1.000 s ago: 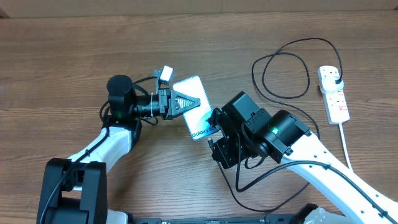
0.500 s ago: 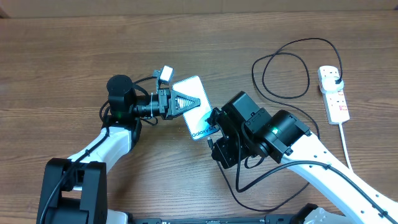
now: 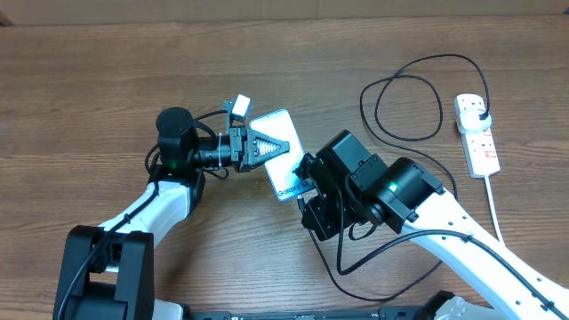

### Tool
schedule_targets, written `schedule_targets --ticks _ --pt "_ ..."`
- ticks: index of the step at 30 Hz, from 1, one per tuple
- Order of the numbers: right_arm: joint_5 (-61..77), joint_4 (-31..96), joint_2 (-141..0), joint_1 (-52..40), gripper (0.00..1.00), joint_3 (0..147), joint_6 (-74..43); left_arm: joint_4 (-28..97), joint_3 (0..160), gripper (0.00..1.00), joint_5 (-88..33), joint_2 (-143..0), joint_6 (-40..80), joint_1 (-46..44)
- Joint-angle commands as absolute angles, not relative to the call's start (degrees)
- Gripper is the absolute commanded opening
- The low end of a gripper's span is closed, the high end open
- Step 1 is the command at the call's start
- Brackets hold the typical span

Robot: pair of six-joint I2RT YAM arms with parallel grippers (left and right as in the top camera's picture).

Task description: Plug charger to phone and switch on socket

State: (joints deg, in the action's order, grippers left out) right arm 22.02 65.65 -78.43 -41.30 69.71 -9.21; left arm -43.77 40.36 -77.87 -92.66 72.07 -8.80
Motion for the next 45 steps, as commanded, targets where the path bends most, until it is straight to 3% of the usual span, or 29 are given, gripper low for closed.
schedule_targets --ticks 1,38,41,45 --pt "21.45 64.99 -78.48 -41.56 0.04 69.32 -8.88 -44.18 41.85 0.04 -78.65 -92.51 72.47 -9.47" --pt "16.12 65.36 -78.48 -41.56 0.04 69.25 -8.47 -44.16 41.85 0.04 -78.96 -92.51 65.47 -6.9" --pt "12.38 63.4 -78.54 -41.56 0.17 67.96 -8.47 -43.46 41.85 0.04 -79.37 -92.53 63.51 -3.51" --pt "11.18 59.29 -79.59 -41.56 0.47 64.38 -8.99 -39.57 41.82 0.04 -81.19 -92.53 60.42 2.22"
